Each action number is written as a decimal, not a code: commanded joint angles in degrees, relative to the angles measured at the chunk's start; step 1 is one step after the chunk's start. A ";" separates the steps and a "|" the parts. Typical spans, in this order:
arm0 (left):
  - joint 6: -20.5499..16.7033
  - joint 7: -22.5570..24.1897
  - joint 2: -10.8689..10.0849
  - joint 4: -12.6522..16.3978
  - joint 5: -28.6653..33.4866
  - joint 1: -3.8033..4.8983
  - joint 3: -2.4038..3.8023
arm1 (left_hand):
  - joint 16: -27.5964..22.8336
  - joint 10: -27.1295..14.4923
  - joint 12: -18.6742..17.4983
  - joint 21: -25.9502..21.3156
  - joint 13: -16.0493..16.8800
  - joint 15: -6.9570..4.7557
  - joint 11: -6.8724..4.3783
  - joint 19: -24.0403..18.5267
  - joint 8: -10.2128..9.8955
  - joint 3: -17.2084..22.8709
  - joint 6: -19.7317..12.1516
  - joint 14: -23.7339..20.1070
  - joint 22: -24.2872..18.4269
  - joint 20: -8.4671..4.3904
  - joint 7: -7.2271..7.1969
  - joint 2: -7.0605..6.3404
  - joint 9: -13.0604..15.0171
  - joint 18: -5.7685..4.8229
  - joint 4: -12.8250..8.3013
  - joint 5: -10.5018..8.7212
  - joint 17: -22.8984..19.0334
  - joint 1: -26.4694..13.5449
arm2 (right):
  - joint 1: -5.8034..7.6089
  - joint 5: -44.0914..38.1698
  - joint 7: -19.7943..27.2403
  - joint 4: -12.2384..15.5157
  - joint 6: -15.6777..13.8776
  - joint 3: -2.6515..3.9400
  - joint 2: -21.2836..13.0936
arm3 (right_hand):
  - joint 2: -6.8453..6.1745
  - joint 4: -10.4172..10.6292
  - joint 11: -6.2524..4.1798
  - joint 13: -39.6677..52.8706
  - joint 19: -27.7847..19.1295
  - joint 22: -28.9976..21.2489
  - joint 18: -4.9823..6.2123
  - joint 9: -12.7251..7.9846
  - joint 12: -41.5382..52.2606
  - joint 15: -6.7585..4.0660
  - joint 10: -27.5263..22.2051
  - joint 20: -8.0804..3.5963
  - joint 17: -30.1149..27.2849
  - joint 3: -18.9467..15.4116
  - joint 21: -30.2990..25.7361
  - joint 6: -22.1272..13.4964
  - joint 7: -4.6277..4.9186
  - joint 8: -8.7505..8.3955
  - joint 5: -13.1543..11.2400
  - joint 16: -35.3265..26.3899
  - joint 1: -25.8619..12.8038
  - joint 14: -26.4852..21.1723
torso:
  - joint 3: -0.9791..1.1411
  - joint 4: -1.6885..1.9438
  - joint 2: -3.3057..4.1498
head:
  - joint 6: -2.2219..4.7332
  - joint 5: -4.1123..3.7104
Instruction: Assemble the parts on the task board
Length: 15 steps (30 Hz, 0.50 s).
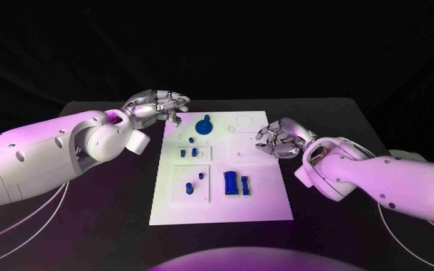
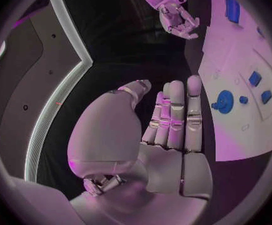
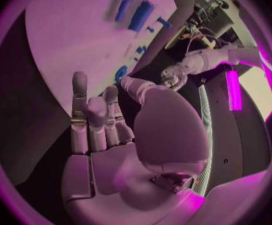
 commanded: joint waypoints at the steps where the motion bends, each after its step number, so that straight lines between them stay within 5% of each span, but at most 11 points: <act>1: -7.97 6.10 0.97 -0.92 3.77 -0.47 0.03 | -5.07 -1.68 -2.09 -4.45 -1.13 1.21 0.87 -3.27 0.23 0.56 0.08 -4.95 -2.89 0.97 0.70 -0.07 -0.48 0.07 0.36 -1.43 -2.50 -0.51 | 1.45 25.47 18.94 -6.57 3.66 0.29 2.25 | 0.22 -2.19 1.35 -7.82 -4.14 -4.15 0.56 -0.70 -8.61 1.59 -3.64 1.47 -8.91 1.98 -5.32 -0.79 1.30 0.58 -0.08 -12.87 1.01 -6.91 | -0.36 -0.09 -1.16 | 2.15 -0.03; 5: -12.32 10.09 2.74 -3.02 7.33 -1.22 0.05 | -15.55 -2.17 -5.70 -12.71 -3.31 3.33 2.27 -9.65 -0.74 1.05 0.48 -10.48 -10.40 2.97 1.37 -0.07 -1.66 -0.04 0.58 -3.21 -7.45 0.04 | 2.50 36.65 25.25 -15.99 8.71 0.84 6.56 | 1.21 -4.55 3.72 -19.45 -9.31 -9.93 0.27 -2.07 -19.53 4.45 -4.54 3.87 -14.46 3.75 -11.77 -1.46 2.82 0.66 -0.20 -26.32 0.30 -12.24 | -0.33 -0.03 -1.97 | 4.21 0.03; 6: -13.33 11.09 3.24 -3.61 8.34 -1.44 0.06 | -20.24 -2.17 -7.54 -16.23 -3.81 4.60 2.74 -13.41 -1.42 1.38 0.46 -12.36 -13.89 3.66 1.27 -0.11 -2.15 -0.08 0.76 -4.05 -9.38 0.24 | 2.63 38.47 26.43 -18.25 9.86 0.94 7.70 | 1.72 -5.31 4.70 -24.08 -11.57 -12.64 0.09 -2.81 -23.64 5.80 -4.56 5.16 -16.97 4.29 -14.50 -1.46 3.30 0.54 -0.44 -31.30 -0.30 -14.54 | -0.35 -0.04 -2.07 | 4.84 0.09; 9: -15.55 13.37 4.75 -5.47 10.76 -1.92 0.08 | -29.16 -2.31 -12.01 -16.89 -3.94 5.87 2.87 -19.85 -2.69 1.98 1.13 -14.98 -21.55 5.71 1.36 -0.07 -3.03 -0.14 0.93 -5.26 -12.60 0.68 | 2.79 42.10 28.82 -23.50 12.69 1.13 10.41 | 2.24 -7.57 5.61 -32.76 -13.40 -18.51 0.87 -4.96 -30.10 7.34 -2.77 7.51 -20.84 3.62 -17.52 -2.01 4.25 -0.02 -0.21 -38.71 -1.68 -15.68 | -0.29 0.13 -2.66 | 5.92 0.20; 15: -18.05 16.81 8.34 -10.50 14.37 -3.14 0.18 | -38.15 -1.32 -18.07 -16.73 -3.90 6.73 2.76 -23.65 -5.15 0.42 2.03 -15.53 -31.46 7.52 1.20 0.67 -4.65 0.69 1.39 -9.08 -15.78 0.61 | 2.77 45.34 31.85 -31.85 17.21 1.38 15.06 | 4.11 -9.52 6.31 -40.73 -14.68 -26.36 1.11 -8.15 -35.23 7.98 -0.24 8.73 -24.11 1.49 -17.42 -1.89 4.60 -0.20 0.17 -44.68 -3.22 -14.69 | 0.04 0.51 -3.36 | 8.71 0.84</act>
